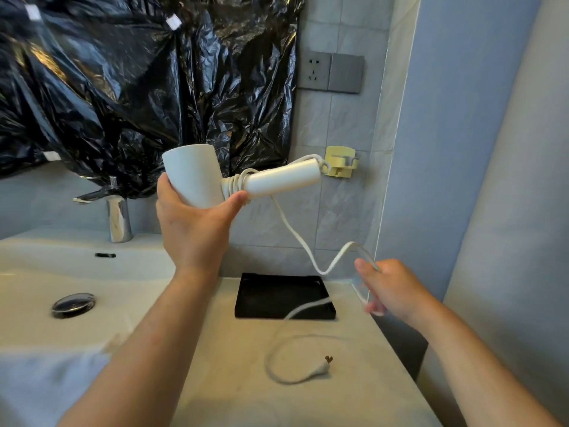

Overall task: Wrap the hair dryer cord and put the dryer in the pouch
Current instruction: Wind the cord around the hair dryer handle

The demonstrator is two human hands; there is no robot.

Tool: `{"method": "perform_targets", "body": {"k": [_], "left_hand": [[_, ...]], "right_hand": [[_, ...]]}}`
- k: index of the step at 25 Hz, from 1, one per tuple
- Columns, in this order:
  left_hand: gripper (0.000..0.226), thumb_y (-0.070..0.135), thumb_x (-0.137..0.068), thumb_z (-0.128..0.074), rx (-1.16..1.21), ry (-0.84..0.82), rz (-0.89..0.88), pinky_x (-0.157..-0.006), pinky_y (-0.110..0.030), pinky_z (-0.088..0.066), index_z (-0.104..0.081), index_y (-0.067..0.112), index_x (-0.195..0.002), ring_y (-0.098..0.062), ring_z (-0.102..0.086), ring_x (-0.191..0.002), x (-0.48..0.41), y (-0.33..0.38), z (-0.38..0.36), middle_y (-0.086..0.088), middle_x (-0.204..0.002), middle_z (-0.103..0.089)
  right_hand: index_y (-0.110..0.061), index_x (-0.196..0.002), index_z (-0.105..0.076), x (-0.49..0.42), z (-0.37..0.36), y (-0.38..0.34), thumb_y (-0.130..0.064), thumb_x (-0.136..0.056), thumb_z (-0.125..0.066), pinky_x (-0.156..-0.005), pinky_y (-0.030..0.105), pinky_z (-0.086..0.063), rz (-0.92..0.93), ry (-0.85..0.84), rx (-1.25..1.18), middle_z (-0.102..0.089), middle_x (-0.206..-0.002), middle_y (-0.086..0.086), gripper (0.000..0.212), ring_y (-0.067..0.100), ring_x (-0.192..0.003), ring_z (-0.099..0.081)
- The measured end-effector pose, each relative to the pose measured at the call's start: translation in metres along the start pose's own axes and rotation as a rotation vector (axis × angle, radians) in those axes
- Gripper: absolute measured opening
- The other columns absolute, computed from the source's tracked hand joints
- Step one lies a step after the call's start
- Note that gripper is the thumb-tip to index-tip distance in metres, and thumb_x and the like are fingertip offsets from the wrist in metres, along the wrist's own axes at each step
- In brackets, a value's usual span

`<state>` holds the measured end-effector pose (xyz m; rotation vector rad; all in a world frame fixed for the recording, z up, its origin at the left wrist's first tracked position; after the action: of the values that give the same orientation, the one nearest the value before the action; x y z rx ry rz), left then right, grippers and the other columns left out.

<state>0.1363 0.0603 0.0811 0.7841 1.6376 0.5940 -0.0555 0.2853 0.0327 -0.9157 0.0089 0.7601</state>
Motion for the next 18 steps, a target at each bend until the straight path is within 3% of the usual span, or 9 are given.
{"method": "perform_targets", "body": {"k": [1, 4, 7, 9, 11, 13, 14, 16, 18], "left_hand": [[0.102, 0.068, -0.05, -0.081, 0.001, 0.008, -0.008, -0.086, -0.048, -0.054, -0.042, 0.023, -0.133, -0.021, -0.057, -0.107, -0.004, 0.006, 0.002, 0.0, -0.121, -0.056], [0.1, 0.067, -0.052, -0.08, -0.014, 0.058, -0.025, -0.085, -0.046, -0.054, -0.042, 0.021, -0.132, -0.019, -0.056, -0.105, -0.02, 0.024, 0.009, -0.001, -0.121, -0.055], [0.101, 0.064, -0.055, -0.082, -0.052, 0.058, -0.054, -0.086, -0.041, -0.053, -0.04, 0.02, -0.135, -0.018, -0.054, -0.105, -0.028, 0.034, 0.011, -0.002, -0.124, -0.053], [0.109, 0.06, -0.055, -0.084, -0.12, 0.011, -0.074, -0.09, -0.04, -0.049, -0.034, 0.019, -0.143, -0.022, -0.052, -0.113, -0.024, 0.034, 0.007, -0.006, -0.13, -0.051], [0.118, 0.058, -0.053, -0.086, -0.154, -0.036, -0.082, -0.095, -0.043, -0.046, -0.027, 0.021, -0.149, -0.025, -0.049, -0.121, -0.015, 0.031, 0.001, -0.007, -0.137, -0.048], [0.123, 0.06, -0.051, -0.086, -0.171, -0.069, -0.107, -0.098, -0.046, -0.046, -0.024, 0.023, -0.151, -0.024, -0.049, -0.124, -0.005, 0.028, -0.005, -0.005, -0.139, -0.048], [0.124, 0.06, -0.05, -0.086, -0.176, -0.086, -0.121, -0.099, -0.046, -0.046, -0.024, 0.024, -0.151, -0.024, -0.049, -0.124, 0.001, 0.028, -0.009, -0.004, -0.139, -0.048], [0.124, 0.057, -0.05, -0.088, -0.159, -0.11, -0.132, -0.099, -0.04, -0.043, -0.025, 0.024, -0.151, -0.02, -0.046, -0.126, 0.014, 0.027, -0.015, -0.003, -0.139, -0.048], [0.124, 0.054, -0.049, -0.089, -0.104, -0.118, -0.118, -0.096, -0.032, -0.039, -0.026, 0.023, -0.152, -0.014, -0.044, -0.126, 0.026, 0.027, -0.02, -0.001, -0.14, -0.048]], "right_hand": [[-0.013, -0.064, -0.047, 0.004, 0.002, -0.001, -0.043, -0.097, -0.046, -0.045, 0.021, -0.042, -0.02, -0.03, 0.052, -0.045, -0.053, 0.006, 0.044, 0.022, -0.045, -0.053], [-0.02, -0.071, -0.047, 0.017, -0.004, 0.014, -0.048, -0.093, -0.05, -0.055, 0.029, -0.034, -0.032, -0.124, 0.177, -0.045, -0.064, -0.003, 0.036, 0.012, -0.056, -0.043], [-0.023, -0.074, -0.053, 0.031, -0.029, 0.038, -0.055, -0.074, -0.066, -0.06, 0.024, -0.04, -0.054, -0.361, 0.227, -0.052, -0.068, -0.01, 0.034, 0.004, -0.06, -0.048], [-0.036, -0.098, -0.059, 0.041, -0.039, 0.035, -0.052, -0.058, -0.076, -0.077, 0.024, -0.051, -0.092, -0.596, 0.142, -0.062, -0.095, -0.012, 0.046, 0.004, -0.087, -0.06], [-0.035, -0.124, -0.05, 0.041, -0.037, 0.013, -0.031, -0.056, -0.078, -0.091, 0.023, -0.052, -0.103, -0.689, -0.256, -0.055, -0.131, 0.0, 0.074, 0.013, -0.12, -0.055], [-0.024, -0.137, -0.043, 0.031, -0.029, -0.018, -0.018, -0.062, -0.065, -0.09, 0.021, -0.05, -0.062, -0.541, -0.711, -0.046, -0.145, 0.008, 0.078, 0.026, -0.131, -0.048], [-0.025, -0.137, -0.043, 0.024, -0.027, -0.033, -0.02, -0.07, -0.061, -0.095, 0.024, -0.048, -0.017, -0.427, -0.802, -0.047, -0.145, 0.007, 0.07, 0.024, -0.131, -0.048], [-0.029, -0.138, -0.042, 0.012, -0.035, -0.058, -0.022, -0.089, -0.059, -0.109, 0.035, -0.038, 0.089, -0.268, -0.738, -0.048, -0.144, 0.001, 0.052, 0.013, -0.13, -0.047], [-0.026, -0.144, -0.037, 0.0, -0.053, -0.075, -0.02, -0.097, -0.054, -0.116, 0.037, -0.029, 0.119, -0.205, -0.711, -0.05, -0.143, -0.002, 0.051, 0.007, -0.131, -0.045]]}}
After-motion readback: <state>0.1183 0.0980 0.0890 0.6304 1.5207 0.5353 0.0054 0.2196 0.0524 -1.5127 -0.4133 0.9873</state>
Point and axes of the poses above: each hand's wrist, its own x-axis away from the middle knuckle, its own z-axis out of the back of the hand, y = z × x, the point moved 2 cm from there along -x, towards the middle knuckle
